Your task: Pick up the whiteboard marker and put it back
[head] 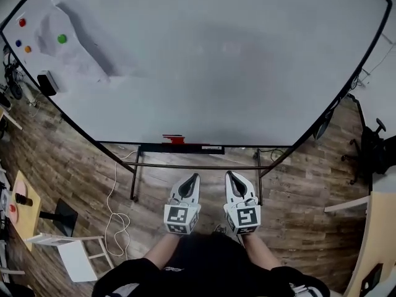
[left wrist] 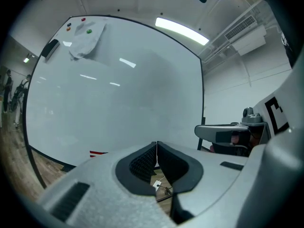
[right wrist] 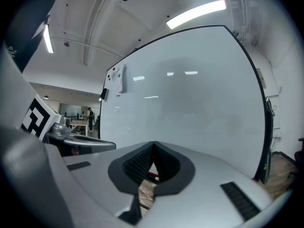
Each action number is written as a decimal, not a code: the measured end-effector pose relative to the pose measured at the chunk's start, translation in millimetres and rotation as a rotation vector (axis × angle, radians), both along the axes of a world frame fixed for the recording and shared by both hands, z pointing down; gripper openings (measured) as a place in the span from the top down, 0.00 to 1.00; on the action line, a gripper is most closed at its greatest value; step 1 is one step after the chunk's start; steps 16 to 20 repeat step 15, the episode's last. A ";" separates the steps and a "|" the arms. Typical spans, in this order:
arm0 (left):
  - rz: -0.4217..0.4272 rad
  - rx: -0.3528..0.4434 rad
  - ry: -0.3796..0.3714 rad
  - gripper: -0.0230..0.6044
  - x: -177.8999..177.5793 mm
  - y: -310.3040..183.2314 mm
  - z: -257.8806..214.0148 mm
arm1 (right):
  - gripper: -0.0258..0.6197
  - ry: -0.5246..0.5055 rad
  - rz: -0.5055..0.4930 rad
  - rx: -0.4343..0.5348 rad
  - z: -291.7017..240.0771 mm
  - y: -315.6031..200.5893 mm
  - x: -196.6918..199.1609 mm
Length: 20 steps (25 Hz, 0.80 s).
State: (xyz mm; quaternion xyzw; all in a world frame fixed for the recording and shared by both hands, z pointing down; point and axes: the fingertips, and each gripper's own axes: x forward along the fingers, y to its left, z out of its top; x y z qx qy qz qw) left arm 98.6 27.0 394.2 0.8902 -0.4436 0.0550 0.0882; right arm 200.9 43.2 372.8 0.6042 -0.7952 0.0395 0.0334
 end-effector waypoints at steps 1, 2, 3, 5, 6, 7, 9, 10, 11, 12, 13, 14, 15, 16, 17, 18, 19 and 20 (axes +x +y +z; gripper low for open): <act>0.003 0.001 0.002 0.95 -0.8 1.6 -0.7 | 0.96 0.000 0.005 -0.003 0.8 1.5 0.6; 0.005 0.004 0.005 0.95 -1.6 2.7 -2.2 | 0.96 0.001 0.010 -0.005 0.2 2.7 1.0; 0.006 0.010 0.006 0.95 -2.8 3.1 -4.1 | 0.96 0.003 0.014 -0.004 -1.5 3.2 1.0; 0.002 0.020 0.008 0.95 -6.2 2.0 -8.1 | 0.96 0.010 0.016 0.004 -5.8 2.6 -1.2; -0.002 0.024 0.010 0.95 -7.9 1.5 -9.8 | 0.96 0.013 0.013 0.010 -7.6 2.3 -2.9; -0.006 0.026 0.011 0.95 -9.4 1.4 -11.0 | 0.96 0.015 0.009 0.016 -8.8 2.4 -4.6; -0.011 0.027 0.015 0.95 -11.1 2.7 -11.4 | 0.96 0.013 0.004 0.020 -9.5 3.8 -7.3; -0.010 0.025 0.016 0.95 -11.4 3.5 -10.8 | 0.96 0.015 0.003 0.019 -9.8 4.5 -8.0; -0.009 0.022 0.015 0.95 -11.4 4.1 -10.1 | 0.96 0.018 0.003 0.017 -9.8 5.0 -8.3; -0.008 0.020 0.015 0.95 -11.4 4.4 -9.3 | 0.96 0.020 0.003 0.014 -9.3 5.3 -8.3; -0.007 0.018 0.015 0.95 -11.7 4.6 -8.6 | 0.96 0.020 0.004 0.013 -8.6 5.5 -8.2; -0.007 0.017 0.015 0.95 -12.0 4.7 -8.0 | 0.96 0.021 0.005 0.013 -7.9 5.6 -8.2; -0.006 0.015 0.015 0.95 -12.4 4.9 -7.4 | 0.96 0.022 0.005 0.014 -7.4 5.6 -8.3; -0.006 0.015 0.015 0.95 -12.4 4.9 -7.4 | 0.96 0.022 0.005 0.014 -7.4 5.6 -8.3; -0.006 0.015 0.015 0.95 -12.4 4.9 -7.4 | 0.96 0.022 0.005 0.014 -7.4 5.6 -8.3; -0.006 0.015 0.015 0.95 -12.4 4.9 -7.4 | 0.96 0.022 0.005 0.014 -7.4 5.6 -8.3; -0.006 0.015 0.015 0.95 -12.4 4.9 -7.4 | 0.96 0.022 0.005 0.014 -7.4 5.6 -8.3; -0.006 0.015 0.015 0.95 -12.4 4.9 -7.4 | 0.96 0.022 0.005 0.014 -7.4 5.6 -8.3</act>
